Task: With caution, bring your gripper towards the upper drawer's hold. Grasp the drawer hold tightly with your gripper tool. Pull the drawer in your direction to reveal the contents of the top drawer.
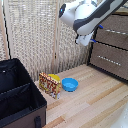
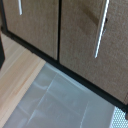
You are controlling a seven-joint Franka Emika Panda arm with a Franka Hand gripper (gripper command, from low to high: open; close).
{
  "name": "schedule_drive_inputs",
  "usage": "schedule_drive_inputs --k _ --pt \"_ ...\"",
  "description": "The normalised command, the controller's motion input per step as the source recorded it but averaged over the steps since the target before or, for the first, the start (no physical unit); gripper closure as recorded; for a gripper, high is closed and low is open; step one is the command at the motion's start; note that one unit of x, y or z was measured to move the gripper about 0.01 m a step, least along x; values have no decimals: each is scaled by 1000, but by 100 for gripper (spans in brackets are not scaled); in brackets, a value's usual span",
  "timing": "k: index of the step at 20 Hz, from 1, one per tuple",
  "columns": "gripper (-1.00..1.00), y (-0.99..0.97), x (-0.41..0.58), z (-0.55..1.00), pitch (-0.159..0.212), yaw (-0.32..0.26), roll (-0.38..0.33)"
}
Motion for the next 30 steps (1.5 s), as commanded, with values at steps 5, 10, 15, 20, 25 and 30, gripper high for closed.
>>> schedule_drive_inputs --k 5,10,15,20,25,30 --pt "-100 -482 -37 0 -4 122 -257" --pt "-100 -490 -45 -61 14 115 -269" --pt "-100 -524 -201 -106 10 110 -243" --pt "-100 -666 -269 -85 0 94 -167" --pt "-100 -624 -266 0 0 63 -91" --pt "100 -179 -82 0 1 6 -34"
